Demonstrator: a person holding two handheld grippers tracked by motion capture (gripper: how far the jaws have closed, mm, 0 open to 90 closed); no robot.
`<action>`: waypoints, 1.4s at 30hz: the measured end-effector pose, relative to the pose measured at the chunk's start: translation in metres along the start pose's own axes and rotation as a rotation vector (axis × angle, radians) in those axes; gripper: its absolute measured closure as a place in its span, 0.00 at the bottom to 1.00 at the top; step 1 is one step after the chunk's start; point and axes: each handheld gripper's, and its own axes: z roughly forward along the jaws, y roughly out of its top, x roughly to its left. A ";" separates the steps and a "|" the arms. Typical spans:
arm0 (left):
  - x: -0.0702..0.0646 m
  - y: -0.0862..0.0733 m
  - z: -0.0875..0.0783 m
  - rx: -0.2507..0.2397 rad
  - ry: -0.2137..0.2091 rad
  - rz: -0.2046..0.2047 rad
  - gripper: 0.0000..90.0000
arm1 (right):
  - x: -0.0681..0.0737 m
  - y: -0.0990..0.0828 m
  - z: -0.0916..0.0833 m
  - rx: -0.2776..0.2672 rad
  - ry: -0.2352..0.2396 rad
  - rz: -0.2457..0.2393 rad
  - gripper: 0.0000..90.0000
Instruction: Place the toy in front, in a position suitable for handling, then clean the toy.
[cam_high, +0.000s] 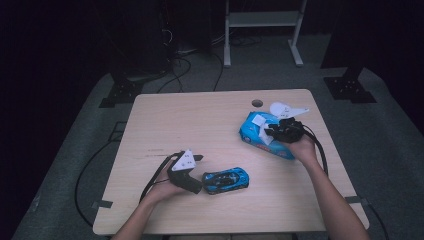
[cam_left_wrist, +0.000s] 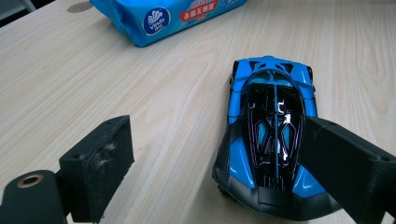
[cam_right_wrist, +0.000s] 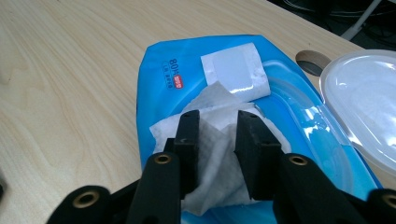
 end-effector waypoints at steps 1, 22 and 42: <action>0.000 0.000 0.000 -0.004 0.001 0.004 0.11 | 0.000 0.000 0.000 -0.001 -0.001 0.003 0.81; -0.004 0.001 0.002 -0.013 -0.009 0.021 0.11 | -0.006 0.019 -0.050 -0.144 -0.002 0.046 0.98; -0.007 0.001 0.009 0.020 -0.062 0.015 0.15 | 0.073 0.036 -0.112 -0.293 0.223 -0.095 0.98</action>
